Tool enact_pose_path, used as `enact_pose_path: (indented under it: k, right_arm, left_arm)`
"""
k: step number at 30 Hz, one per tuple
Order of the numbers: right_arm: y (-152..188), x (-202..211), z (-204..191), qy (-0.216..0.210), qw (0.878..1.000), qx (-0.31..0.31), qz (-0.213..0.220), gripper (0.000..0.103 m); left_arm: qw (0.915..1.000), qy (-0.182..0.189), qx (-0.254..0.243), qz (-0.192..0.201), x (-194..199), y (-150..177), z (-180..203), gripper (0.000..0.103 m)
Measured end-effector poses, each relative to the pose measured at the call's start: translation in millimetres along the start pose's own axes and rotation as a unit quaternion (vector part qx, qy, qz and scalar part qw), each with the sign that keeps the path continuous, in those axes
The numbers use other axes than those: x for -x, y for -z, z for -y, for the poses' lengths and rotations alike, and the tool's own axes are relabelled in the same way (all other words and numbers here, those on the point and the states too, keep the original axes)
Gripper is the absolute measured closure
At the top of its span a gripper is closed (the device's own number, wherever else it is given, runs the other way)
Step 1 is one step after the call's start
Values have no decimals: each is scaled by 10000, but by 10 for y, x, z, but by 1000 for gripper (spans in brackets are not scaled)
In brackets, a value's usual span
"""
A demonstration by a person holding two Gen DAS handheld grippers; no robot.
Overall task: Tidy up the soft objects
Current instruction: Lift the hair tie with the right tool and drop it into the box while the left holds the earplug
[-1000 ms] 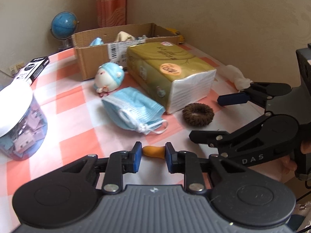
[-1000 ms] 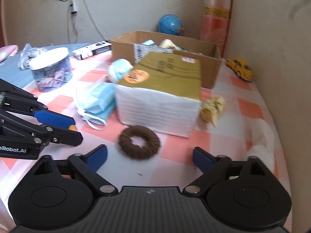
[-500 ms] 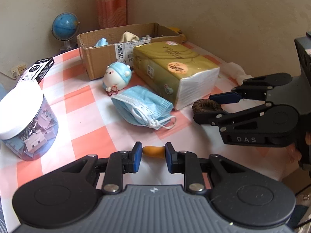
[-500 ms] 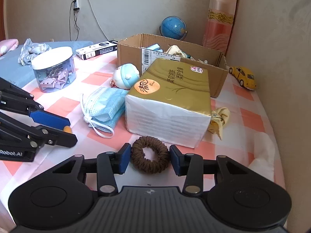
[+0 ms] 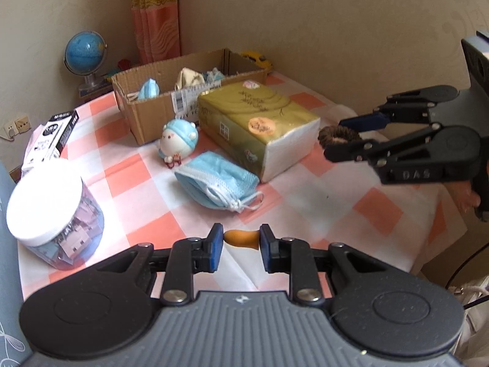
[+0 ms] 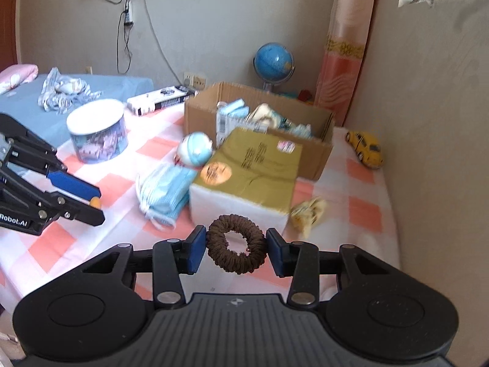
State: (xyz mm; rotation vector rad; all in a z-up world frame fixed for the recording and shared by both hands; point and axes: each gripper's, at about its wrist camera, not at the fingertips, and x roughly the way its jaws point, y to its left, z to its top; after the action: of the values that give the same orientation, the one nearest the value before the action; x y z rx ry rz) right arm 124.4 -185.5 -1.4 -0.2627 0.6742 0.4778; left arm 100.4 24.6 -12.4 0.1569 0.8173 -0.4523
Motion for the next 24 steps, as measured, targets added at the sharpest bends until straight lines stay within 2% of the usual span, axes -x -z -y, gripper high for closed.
enact_pose_path:
  k: [8, 15, 19, 21, 23, 24]
  right_arm:
    - [-471, -50, 262, 171, 9992, 60, 369, 55]
    - [-1017, -466, 519, 264, 9985, 127, 464, 55]
    - [-1269, -759, 623, 329, 9987, 81, 368, 54]
    - [-1339, -888, 647, 359, 9989, 61, 288, 43]
    - [-1367, -978, 664, 491, 9983, 17, 309, 18]
    - [-1364, -999, 672, 516, 9981, -49, 326, 11]
  left_arm:
    - [9997, -8, -51, 235, 56, -128, -23, 79]
    - [9996, -100, -26, 273, 10, -167, -81, 79]
    - [9994, -142, 17, 306, 11, -179, -139, 79]
    - [9993, -167, 34, 324, 10, -187, -168, 79]
    - [9994, -165, 32, 312, 0, -202, -189, 79]
    - [9994, -168, 28, 306, 2, -202, -197, 79]
